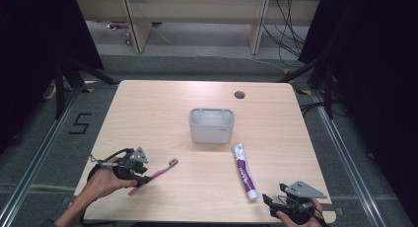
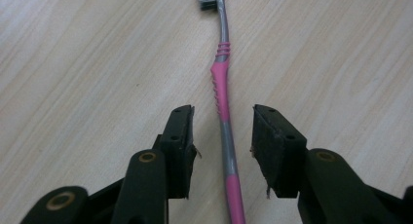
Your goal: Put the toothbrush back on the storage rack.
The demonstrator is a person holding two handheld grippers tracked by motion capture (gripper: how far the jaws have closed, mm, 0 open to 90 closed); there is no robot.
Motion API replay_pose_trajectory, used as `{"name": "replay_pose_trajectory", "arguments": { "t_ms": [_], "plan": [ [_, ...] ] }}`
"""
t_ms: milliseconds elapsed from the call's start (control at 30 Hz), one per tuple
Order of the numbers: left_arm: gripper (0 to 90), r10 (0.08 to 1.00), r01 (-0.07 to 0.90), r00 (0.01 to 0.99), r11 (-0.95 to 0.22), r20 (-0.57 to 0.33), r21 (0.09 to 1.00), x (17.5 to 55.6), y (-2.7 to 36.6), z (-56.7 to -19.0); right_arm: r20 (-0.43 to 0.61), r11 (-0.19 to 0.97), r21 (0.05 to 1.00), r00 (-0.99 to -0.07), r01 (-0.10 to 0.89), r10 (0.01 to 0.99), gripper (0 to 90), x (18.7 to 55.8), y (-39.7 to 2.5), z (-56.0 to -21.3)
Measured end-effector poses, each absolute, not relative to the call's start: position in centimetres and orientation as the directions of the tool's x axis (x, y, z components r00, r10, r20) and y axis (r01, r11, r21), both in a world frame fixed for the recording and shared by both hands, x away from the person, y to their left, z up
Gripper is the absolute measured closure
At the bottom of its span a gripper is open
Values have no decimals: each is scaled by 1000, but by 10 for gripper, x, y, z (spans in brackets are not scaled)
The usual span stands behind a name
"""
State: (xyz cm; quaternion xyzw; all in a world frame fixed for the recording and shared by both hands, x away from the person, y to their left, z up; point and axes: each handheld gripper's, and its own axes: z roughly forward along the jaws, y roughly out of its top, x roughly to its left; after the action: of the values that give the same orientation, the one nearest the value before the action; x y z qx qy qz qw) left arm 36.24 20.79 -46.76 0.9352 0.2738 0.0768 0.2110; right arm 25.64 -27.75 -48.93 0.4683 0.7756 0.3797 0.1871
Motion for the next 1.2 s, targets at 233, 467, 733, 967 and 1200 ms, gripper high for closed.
{"name": "replay_pose_trajectory", "arguments": {
  "t_ms": [233,467,733,967,1200],
  "plan": [
    [641,524,481,851,-791,14,377,370,196,-469,73,273,759,-494,592,867,276,256,-278,-489],
    [680,511,474,859,-818,32,325,375,188,-471,67,281,757,-499,589,864,276,256,-276,-489],
    [730,500,478,866,-835,15,272,382,182,-475,74,278,760,-503,588,861,276,256,-275,-490],
    [774,507,493,862,-837,-2,238,390,180,-481,72,279,760,-503,587,861,276,256,-275,-490],
    [806,502,495,865,-847,-15,194,397,178,-481,66,289,764,-515,577,855,276,257,-275,-490]
  ]
}}
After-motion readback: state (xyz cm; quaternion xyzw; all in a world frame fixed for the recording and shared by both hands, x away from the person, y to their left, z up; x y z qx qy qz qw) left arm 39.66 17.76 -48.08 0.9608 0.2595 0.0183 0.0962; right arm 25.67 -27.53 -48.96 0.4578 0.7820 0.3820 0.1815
